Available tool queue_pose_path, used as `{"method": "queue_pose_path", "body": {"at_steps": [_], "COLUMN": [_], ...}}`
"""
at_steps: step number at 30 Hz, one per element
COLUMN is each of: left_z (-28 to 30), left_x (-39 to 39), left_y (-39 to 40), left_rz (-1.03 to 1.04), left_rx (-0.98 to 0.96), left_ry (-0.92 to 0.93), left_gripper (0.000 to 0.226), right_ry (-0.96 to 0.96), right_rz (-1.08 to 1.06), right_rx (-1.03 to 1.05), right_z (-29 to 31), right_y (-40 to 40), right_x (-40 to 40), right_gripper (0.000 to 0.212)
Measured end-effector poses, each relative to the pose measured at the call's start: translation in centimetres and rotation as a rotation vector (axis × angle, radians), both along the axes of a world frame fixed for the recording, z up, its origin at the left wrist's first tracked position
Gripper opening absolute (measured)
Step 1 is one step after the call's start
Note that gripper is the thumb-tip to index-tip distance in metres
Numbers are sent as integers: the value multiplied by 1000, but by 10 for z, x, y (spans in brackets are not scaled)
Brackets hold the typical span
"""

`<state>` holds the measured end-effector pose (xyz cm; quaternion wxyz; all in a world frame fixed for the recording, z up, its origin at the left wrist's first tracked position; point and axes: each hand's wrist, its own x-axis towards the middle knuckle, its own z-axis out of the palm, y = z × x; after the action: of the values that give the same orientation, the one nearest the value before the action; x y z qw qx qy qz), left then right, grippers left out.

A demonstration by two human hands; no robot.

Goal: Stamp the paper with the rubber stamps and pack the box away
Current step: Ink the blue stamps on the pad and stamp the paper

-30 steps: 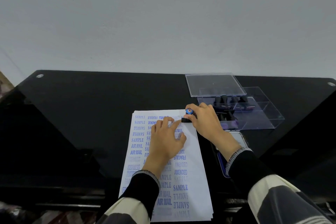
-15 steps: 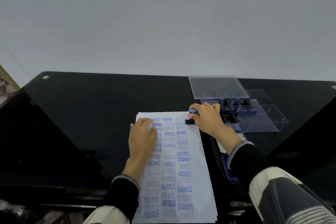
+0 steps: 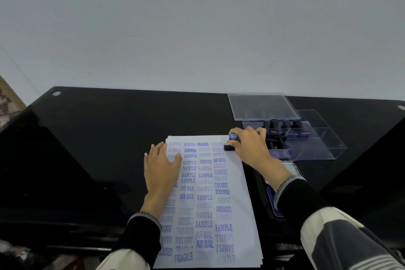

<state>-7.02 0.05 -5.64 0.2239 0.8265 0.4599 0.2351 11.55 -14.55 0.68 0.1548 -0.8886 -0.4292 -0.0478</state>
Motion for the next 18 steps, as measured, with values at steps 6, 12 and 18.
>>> {"method": "queue_pose_path", "body": {"at_steps": [6, 12, 18], "left_z": [-2, -4, -4], "left_x": [1, 1, 1], "left_y": [1, 2, 1], "left_rz": [1, 2, 2], "left_rx": [15, 29, 43], "left_ry": [17, 38, 44], "left_gripper": [58, 59, 59], "right_ry": [64, 45, -56], "right_rz": [2, -2, -17], "right_rx": [-34, 9, -11], "right_z": [6, 2, -3], "right_y": [8, 4, -5], "right_x": [9, 4, -7], "right_gripper": [11, 7, 17]}}
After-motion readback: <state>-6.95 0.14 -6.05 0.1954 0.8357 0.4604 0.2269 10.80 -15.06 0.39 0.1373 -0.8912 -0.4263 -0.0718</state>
